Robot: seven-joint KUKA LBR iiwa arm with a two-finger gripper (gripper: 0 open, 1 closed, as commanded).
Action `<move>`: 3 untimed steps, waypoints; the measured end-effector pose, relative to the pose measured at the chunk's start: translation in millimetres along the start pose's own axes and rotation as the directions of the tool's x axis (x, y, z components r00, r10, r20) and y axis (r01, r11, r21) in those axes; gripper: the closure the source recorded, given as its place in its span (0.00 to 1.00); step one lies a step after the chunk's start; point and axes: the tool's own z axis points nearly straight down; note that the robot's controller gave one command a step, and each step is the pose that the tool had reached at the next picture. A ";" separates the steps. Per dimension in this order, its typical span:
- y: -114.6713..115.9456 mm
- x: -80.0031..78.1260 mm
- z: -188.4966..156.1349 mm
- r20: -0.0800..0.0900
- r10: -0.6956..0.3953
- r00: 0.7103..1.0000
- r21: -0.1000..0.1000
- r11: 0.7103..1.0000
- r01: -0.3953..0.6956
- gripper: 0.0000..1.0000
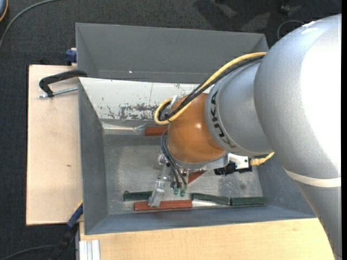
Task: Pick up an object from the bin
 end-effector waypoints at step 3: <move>21.9 7.0 0.3 0.003 0.128 0.992 -0.002 0.992 -0.128 0.00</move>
Offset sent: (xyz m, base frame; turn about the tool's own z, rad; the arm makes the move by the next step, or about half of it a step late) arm -0.0035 0.0240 -0.0010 -0.0857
